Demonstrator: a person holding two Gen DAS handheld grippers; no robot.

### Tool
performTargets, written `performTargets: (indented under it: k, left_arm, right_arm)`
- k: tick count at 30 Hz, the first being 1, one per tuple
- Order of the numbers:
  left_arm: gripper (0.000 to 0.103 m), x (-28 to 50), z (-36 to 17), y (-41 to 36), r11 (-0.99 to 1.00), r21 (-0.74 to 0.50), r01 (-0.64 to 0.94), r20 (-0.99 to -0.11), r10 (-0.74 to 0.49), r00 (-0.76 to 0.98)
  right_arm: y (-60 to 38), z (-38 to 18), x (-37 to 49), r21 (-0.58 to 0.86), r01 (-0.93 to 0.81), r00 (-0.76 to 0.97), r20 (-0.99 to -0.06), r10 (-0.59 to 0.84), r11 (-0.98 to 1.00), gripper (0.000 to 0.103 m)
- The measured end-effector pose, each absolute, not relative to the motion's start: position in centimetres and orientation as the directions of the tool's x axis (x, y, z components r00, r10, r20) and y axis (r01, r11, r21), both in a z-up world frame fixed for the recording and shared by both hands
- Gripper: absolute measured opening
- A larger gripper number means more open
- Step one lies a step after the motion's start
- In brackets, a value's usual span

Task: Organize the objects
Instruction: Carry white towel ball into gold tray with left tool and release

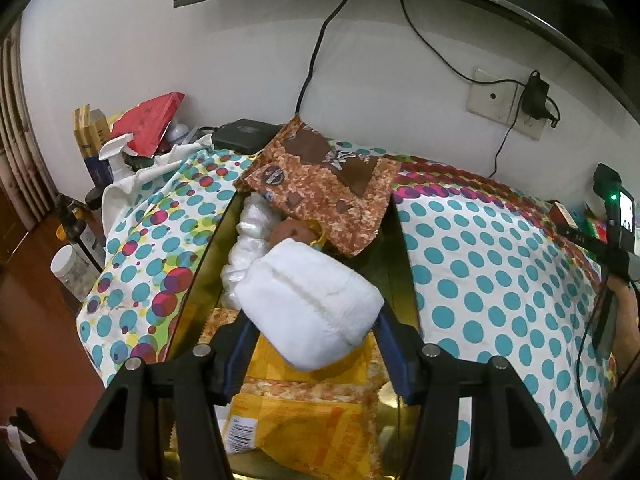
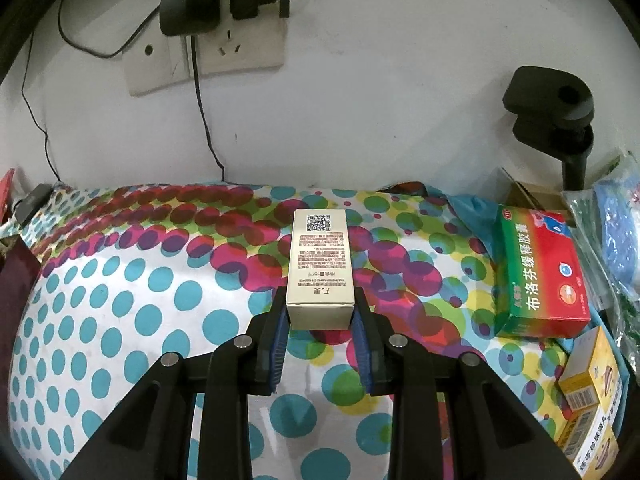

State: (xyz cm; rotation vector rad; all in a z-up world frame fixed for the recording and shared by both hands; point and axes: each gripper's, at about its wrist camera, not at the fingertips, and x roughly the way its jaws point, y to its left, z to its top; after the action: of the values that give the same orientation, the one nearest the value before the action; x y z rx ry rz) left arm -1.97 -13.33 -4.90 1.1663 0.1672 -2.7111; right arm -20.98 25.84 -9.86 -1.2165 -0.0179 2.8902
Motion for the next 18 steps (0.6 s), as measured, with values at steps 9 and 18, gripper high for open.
performTargets:
  k: [9,18]
  left_arm:
    - [0.058,-1.0,-3.8,-15.2,-0.978,-0.023,0.209,-0.716,-0.129,-0.686]
    - [0.058,-1.0,-3.0,-16.1,-0.978,-0.045,0.202,-0.719,-0.109,-0.687]
  right_arm:
    - [25.4,-10.2,-21.3,-0.049,-0.024,-0.687,-0.724,0.052,-0.999,0.028]
    - [24.7,-10.3,-21.3,-0.098,-0.027,-0.684,-0.724,0.09,-0.995,0.028]
